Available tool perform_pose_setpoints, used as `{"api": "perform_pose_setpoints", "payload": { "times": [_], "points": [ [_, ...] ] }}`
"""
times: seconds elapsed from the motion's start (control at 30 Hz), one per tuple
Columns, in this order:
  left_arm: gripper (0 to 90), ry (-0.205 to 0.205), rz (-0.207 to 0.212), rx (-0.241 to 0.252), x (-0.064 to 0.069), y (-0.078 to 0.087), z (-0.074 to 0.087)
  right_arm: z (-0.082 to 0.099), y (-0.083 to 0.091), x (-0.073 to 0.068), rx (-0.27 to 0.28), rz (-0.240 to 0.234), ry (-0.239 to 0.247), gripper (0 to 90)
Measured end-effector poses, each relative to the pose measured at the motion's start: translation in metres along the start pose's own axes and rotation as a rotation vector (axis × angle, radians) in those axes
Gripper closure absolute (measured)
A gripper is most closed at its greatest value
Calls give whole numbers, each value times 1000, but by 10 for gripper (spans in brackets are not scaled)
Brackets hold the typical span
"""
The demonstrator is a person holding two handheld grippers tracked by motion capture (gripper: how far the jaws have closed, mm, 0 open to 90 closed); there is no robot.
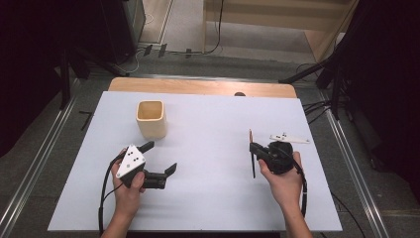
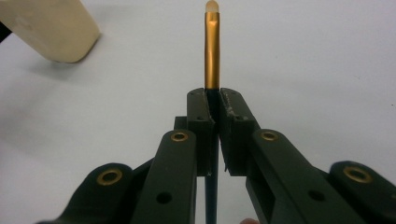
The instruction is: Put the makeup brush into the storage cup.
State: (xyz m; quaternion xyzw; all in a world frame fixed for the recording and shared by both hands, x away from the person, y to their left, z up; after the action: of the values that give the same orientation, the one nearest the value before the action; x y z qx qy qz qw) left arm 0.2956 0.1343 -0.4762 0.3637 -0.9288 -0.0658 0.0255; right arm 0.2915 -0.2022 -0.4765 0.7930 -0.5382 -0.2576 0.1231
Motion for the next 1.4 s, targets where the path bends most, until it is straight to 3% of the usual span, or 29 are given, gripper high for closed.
{"api": "perform_pose_setpoints", "payload": {
  "times": [0.17, 0.3, 0.37, 0.57, 0.77, 0.9, 1.17, 1.4],
  "points": [
    [0, 3, 22, 23, 1, -6, -6, 5, 8, -3, 58, -48, 7, 846],
    [0, 14, 75, 38, 8, -8, -5, 3, 15, -8, 123, -84, -8, 846],
    [0, 31, 110, 40, 13, -9, -6, 2, 18, -11, 155, -95, -11, 846],
    [0, 96, 162, 48, 23, -13, -8, 0, 23, -30, 232, -162, 10, 846],
    [0, 134, 211, 47, 36, -18, -10, -1, 25, -44, 269, -217, 9, 846],
    [6, 131, 241, 31, 47, -21, -10, -1, 26, -54, 283, -244, 19, 846],
    [117, 127, 267, 14, 64, -26, -11, 1, 27, -77, 313, -308, 39, 846],
    [169, 140, 297, 12, 75, -28, -14, 3, 28, -88, 329, -342, 36, 846]
  ]
}}
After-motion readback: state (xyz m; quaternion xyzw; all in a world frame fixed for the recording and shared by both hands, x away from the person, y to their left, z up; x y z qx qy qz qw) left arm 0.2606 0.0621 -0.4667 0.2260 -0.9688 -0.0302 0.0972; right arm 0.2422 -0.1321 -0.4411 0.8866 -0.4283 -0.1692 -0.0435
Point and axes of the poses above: each handheld gripper's, and its own axes: y roughly backward along the jaws, z roughly out of its underside, x roughly to its right, the point moved 5 cm from there along -y, roughly forward along the jaws, and after that the axes turned 10 degrees about x, right-handed, at the moved point
